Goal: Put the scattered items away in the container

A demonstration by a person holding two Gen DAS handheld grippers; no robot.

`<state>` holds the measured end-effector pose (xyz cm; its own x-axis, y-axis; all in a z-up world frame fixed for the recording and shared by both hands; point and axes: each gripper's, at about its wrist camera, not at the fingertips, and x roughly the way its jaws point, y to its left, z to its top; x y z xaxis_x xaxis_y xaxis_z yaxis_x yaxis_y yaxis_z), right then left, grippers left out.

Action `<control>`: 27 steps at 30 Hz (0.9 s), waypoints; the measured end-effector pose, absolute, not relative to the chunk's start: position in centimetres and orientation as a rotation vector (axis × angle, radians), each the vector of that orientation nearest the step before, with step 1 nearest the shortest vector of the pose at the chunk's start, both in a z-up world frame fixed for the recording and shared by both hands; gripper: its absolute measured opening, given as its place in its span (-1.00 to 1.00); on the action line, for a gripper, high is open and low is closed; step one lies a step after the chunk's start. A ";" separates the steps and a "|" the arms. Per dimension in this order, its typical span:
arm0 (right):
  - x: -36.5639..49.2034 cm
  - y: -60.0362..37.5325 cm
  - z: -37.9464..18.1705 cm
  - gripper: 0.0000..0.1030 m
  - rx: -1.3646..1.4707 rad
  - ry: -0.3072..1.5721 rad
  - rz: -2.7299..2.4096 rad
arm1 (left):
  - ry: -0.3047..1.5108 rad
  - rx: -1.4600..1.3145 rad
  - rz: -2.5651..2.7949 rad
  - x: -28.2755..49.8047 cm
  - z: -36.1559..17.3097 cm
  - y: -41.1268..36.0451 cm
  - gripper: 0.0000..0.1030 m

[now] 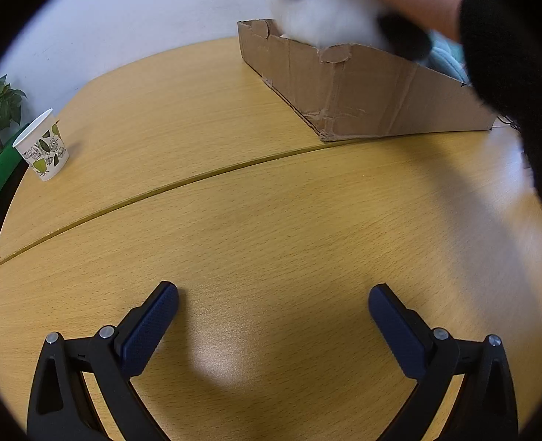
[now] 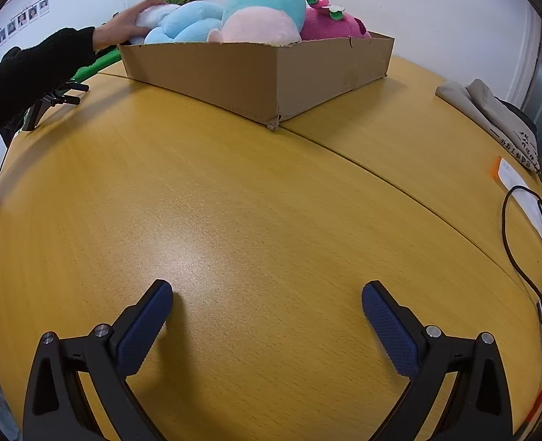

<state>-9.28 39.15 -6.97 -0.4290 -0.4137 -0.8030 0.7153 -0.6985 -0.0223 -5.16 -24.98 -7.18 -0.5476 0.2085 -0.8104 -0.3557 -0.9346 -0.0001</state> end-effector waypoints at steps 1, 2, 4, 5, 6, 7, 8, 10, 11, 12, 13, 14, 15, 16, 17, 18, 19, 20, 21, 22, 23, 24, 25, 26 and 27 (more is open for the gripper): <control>-9.3 39.2 -7.0 1.00 1.067 0.478 -2.145 | 0.235 -1.278 2.501 -5.2 -7.2 -25.0 1.00; -9.3 39.1 -7.0 1.00 1.067 0.478 -2.145 | 0.235 -1.277 2.501 -5.2 -7.2 -25.1 1.00; -9.3 39.2 -7.0 1.00 1.067 0.477 -2.145 | 0.235 -1.277 2.501 -5.2 -7.3 -25.1 1.00; -9.3 39.2 -7.0 1.00 1.067 0.477 -2.145 | 0.235 -1.277 2.501 -5.1 -7.2 -25.0 1.00; -9.3 39.2 -6.9 1.00 1.068 0.476 -2.144 | 0.235 -1.277 2.500 -5.1 -7.2 -25.0 1.00; -9.4 39.1 -6.9 1.00 1.068 0.476 -2.144 | 0.235 -1.276 2.500 -5.1 -7.2 -25.0 1.00; -9.4 39.1 -6.9 1.00 1.068 0.477 -2.144 | 0.235 -1.276 2.500 -5.1 -7.2 -25.0 1.00; -9.5 39.1 -6.9 1.00 1.068 0.475 -2.143 | 0.235 -1.276 2.500 -5.1 -7.3 -25.0 1.00; -9.5 39.1 -6.9 1.00 1.068 0.473 -2.141 | 0.236 -1.276 2.500 -5.2 -7.3 -25.1 1.00; -9.5 39.1 -6.9 1.00 1.067 0.474 -2.140 | 0.236 -1.276 2.500 -5.1 -7.3 -25.0 1.00; -9.5 39.1 -6.9 1.00 1.067 0.475 -2.141 | 0.236 -1.276 2.500 -5.1 -7.3 -25.0 1.00; -9.5 39.1 -6.9 1.00 1.067 0.475 -2.141 | 0.236 -1.275 2.500 -5.1 -7.3 -25.1 1.00; -9.5 39.1 -6.9 1.00 1.067 0.475 -2.141 | 0.236 -1.275 2.500 -5.1 -7.3 -25.0 1.00; -9.5 39.1 -6.9 1.00 1.067 0.475 -2.141 | 0.236 -1.276 2.499 -5.1 -7.3 -25.0 1.00; -9.5 39.1 -6.9 1.00 1.067 0.475 -2.141 | 0.235 -1.276 2.499 -5.2 -7.3 -25.1 1.00; -9.5 39.1 -6.9 1.00 1.067 0.475 -2.141 | 0.234 -1.275 2.499 -5.6 -7.5 -25.7 1.00; -9.5 39.1 -6.9 1.00 1.067 0.475 -2.141 | 0.235 -1.275 2.499 -5.6 -7.5 -25.8 1.00; -9.5 39.1 -6.9 1.00 1.067 0.475 -2.141 | 0.234 -1.275 2.500 -5.6 -7.6 -25.8 1.00; -9.5 39.1 -6.8 1.00 1.067 0.475 -2.141 | 0.234 -1.274 2.499 -5.6 -7.6 -25.8 1.00; -9.5 39.1 -6.8 1.00 1.067 0.475 -2.141 | 0.234 -1.274 2.499 -5.6 -7.6 -25.8 1.00; -9.5 39.1 -6.8 1.00 1.067 0.475 -2.141 | 0.234 -1.274 2.499 -5.6 -7.6 -25.7 1.00; -9.5 39.1 -6.8 1.00 1.067 0.475 -2.141 | 0.235 -1.274 2.499 -5.6 -7.6 -25.8 1.00; -9.5 39.1 -6.8 1.00 1.067 0.475 -2.141 | 0.235 -1.274 2.499 -5.6 -7.6 -25.8 1.00; -9.5 39.1 -6.8 1.00 1.067 0.475 -2.141 | 0.235 -1.274 2.499 -5.6 -7.6 -25.8 1.00; -9.5 39.1 -6.8 1.00 1.067 0.475 -2.140 | 0.235 -1.274 2.499 -5.6 -7.6 -25.8 1.00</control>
